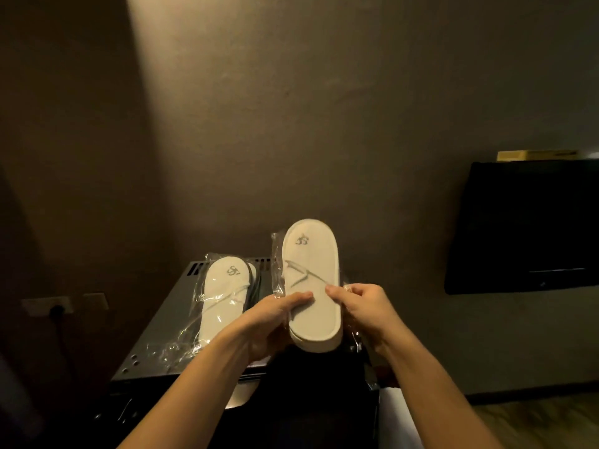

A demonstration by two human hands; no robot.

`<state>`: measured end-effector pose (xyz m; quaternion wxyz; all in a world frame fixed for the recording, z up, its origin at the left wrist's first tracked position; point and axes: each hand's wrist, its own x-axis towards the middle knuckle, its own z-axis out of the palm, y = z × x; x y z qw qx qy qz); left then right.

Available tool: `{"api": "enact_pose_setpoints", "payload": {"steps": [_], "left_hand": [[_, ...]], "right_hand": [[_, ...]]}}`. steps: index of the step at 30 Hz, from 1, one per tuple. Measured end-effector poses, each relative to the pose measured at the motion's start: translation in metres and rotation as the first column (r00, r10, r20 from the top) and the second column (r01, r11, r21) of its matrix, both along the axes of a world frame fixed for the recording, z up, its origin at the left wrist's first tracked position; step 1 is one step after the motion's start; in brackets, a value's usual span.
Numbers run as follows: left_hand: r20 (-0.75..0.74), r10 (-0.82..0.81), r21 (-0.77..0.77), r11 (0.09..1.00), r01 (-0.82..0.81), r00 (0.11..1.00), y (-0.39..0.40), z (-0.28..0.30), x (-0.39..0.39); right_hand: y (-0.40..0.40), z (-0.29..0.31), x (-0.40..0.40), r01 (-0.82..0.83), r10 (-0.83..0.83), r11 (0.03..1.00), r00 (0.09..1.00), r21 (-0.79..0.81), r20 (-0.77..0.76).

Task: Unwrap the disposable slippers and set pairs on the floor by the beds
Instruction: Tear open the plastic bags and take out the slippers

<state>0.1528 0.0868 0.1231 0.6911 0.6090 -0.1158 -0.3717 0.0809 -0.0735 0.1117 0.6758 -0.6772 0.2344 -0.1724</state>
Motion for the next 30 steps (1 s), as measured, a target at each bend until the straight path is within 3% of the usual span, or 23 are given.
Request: {"api": "enact_pose_setpoints", "payload": {"steps": [4, 8, 10, 12, 14, 16, 19, 21, 23, 25, 28, 30], "left_hand": [[0.155, 0.037, 0.317, 0.945, -0.085, 0.987, -0.001, -0.013, 0.012], [0.281, -0.038, 0.437, 0.895, -0.092, 0.959, 0.0, -0.009, 0.014], [0.411, -0.13, 0.519, 0.847, -0.115, 0.902, 0.001, 0.0, 0.009], [0.547, -0.274, 0.616, 0.771, -0.159, 0.791, 0.005, 0.014, 0.001], [0.625, -0.351, 0.638, 0.744, -0.197, 0.698, 0.018, 0.027, 0.005], [0.651, -0.288, 0.567, 0.8, -0.197, 0.702, 0.039, 0.039, 0.021], [0.658, -0.095, 0.403, 0.883, -0.242, 0.747, 0.083, 0.047, 0.047], [0.716, -0.056, 0.426, 0.825, -0.372, 0.696, 0.108, 0.041, 0.061], [0.777, -0.057, 0.467, 0.72, -0.513, 0.627, 0.129, 0.026, 0.07], [0.78, -0.054, 0.504, 0.645, -0.575, 0.624, 0.141, 0.011, 0.071], [0.698, -0.084, 0.615, 0.578, -0.536, 0.711, 0.153, -0.005, 0.075], [0.645, -0.057, 0.634, 0.596, -0.492, 0.762, 0.158, -0.01, 0.078]], "right_hand": [[0.0, -0.011, 0.01, -0.024, -0.003, 0.99, 0.981, -0.137, -0.194], [-0.006, -0.007, 0.014, -0.095, -0.056, 0.914, 0.933, -0.393, -0.355], [-0.008, -0.006, 0.015, -0.12, -0.098, 0.856, 0.917, -0.502, -0.386], [-0.007, -0.005, 0.015, -0.159, -0.135, 0.789, 0.897, -0.593, -0.42], [-0.007, -0.006, 0.014, -0.199, -0.166, 0.725, 0.879, -0.659, -0.447], [-0.006, -0.002, 0.013, -0.184, -0.202, 0.666, 0.889, -0.723, -0.412], [0.01, 0.007, 0.012, -0.027, -0.165, 0.599, 0.974, -0.8, -0.157], [0.038, 0.015, 0.016, -0.014, -0.023, 0.615, 0.999, -0.788, -0.035], [0.074, 0.019, 0.024, -0.125, 0.147, 0.593, 0.988, -0.795, -0.046], [0.108, 0.016, 0.034, -0.245, 0.267, 0.537, 0.957, -0.807, -0.113], [0.142, -0.001, 0.045, -0.409, 0.326, 0.376, 0.898, -0.832, -0.294], [0.15, -0.011, 0.046, -0.407, 0.314, 0.307, 0.897, -0.86, -0.313]]}}
